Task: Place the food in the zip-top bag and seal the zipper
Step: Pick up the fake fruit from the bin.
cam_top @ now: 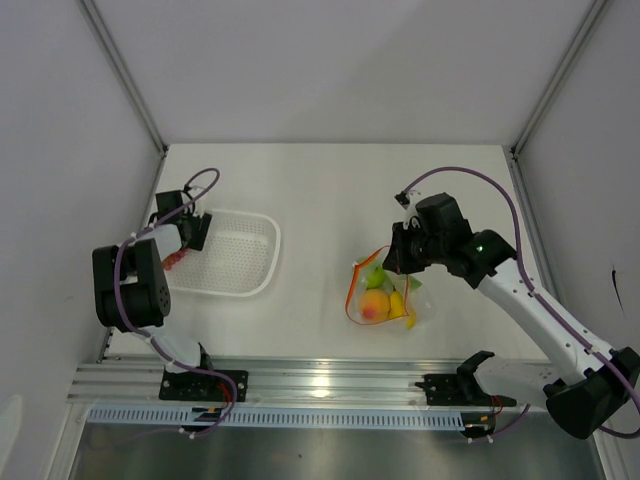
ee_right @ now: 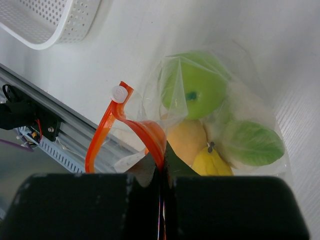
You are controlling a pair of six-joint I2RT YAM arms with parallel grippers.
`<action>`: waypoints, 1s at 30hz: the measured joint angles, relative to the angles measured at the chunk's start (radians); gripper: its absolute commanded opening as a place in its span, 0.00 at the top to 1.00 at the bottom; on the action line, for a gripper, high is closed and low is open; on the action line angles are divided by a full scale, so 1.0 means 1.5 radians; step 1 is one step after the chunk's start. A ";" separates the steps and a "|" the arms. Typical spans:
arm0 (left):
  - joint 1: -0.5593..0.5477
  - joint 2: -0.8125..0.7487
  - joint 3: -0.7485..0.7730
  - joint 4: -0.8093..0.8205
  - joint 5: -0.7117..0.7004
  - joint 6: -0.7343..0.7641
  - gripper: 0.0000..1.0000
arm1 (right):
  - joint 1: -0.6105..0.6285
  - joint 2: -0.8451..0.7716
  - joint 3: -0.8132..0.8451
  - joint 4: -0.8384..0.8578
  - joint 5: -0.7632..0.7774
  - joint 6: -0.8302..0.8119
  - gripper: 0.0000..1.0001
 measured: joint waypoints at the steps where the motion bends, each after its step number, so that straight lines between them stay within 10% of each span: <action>1: 0.000 0.003 0.000 0.001 0.001 0.000 0.28 | 0.000 0.000 0.000 0.000 0.000 0.000 1.00; 30: 0.012 -0.009 -0.016 0.019 0.017 -0.040 0.71 | 0.005 0.012 0.000 0.000 0.003 0.010 1.00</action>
